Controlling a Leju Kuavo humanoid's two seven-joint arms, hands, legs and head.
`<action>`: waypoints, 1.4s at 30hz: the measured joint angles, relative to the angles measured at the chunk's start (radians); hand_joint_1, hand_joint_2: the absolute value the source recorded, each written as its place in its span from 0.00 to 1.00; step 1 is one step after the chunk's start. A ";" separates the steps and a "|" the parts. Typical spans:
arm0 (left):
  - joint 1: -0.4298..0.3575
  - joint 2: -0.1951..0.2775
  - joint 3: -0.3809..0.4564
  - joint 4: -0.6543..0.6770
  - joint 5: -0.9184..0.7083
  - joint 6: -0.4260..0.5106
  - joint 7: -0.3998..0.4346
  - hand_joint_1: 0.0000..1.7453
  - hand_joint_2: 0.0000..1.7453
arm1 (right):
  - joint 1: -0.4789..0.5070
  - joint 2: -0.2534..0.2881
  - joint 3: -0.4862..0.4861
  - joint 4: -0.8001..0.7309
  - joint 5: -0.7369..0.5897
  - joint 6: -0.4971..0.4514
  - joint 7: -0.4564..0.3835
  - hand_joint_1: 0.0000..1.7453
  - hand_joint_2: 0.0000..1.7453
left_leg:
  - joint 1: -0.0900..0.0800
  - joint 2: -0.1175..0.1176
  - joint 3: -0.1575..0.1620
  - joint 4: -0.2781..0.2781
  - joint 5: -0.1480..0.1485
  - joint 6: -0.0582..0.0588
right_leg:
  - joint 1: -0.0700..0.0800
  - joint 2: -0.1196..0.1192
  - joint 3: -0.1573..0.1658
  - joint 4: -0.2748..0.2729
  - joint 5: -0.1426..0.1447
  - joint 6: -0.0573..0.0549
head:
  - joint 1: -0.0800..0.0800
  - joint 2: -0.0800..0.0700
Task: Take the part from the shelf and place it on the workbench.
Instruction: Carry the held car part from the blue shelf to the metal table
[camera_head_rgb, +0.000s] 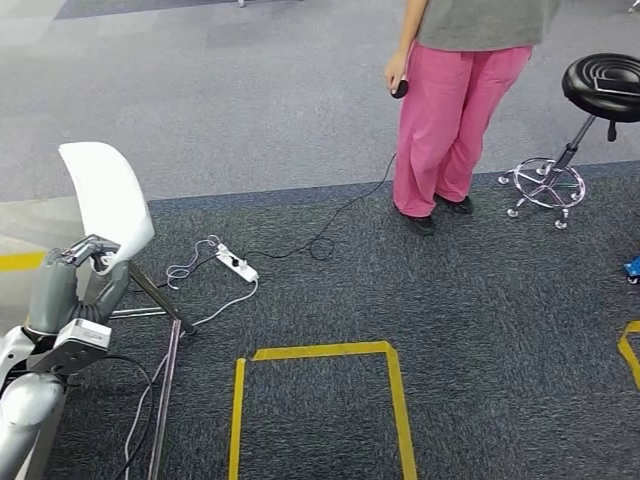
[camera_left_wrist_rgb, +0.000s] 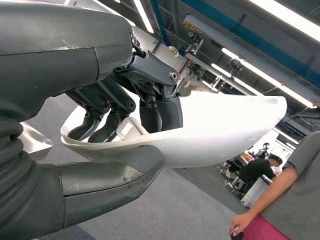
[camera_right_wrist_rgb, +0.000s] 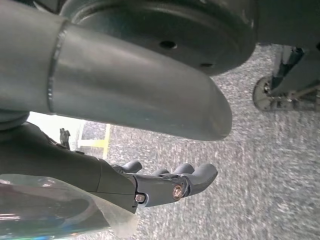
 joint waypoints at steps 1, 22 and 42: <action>0.001 0.000 0.000 0.000 0.000 0.000 0.000 1.00 1.00 | 0.001 0.000 0.000 0.000 0.000 0.000 0.000 0.00 0.00 | 0.000 0.000 -0.032 0.046 -0.014 0.001 | 0.003 0.000 0.008 0.000 -0.008 -0.002 | 0.000 0.000; -0.007 0.002 -0.002 -0.004 0.008 -0.021 0.012 1.00 1.00 | 0.001 0.001 -0.005 -0.002 0.007 0.003 0.006 0.00 0.00 | -0.020 -0.004 0.138 -0.222 0.066 0.057 | 0.007 -0.004 -0.089 0.046 0.041 0.050 | 0.012 0.000; -0.038 -0.004 -0.004 -0.002 0.106 -0.097 0.036 1.00 1.00 | -0.004 0.001 -0.011 -0.003 0.007 -0.001 0.008 0.00 0.00 | -0.021 -0.004 0.148 -0.235 0.052 0.035 | 0.012 0.003 -0.074 0.022 0.051 0.012 | 0.006 0.000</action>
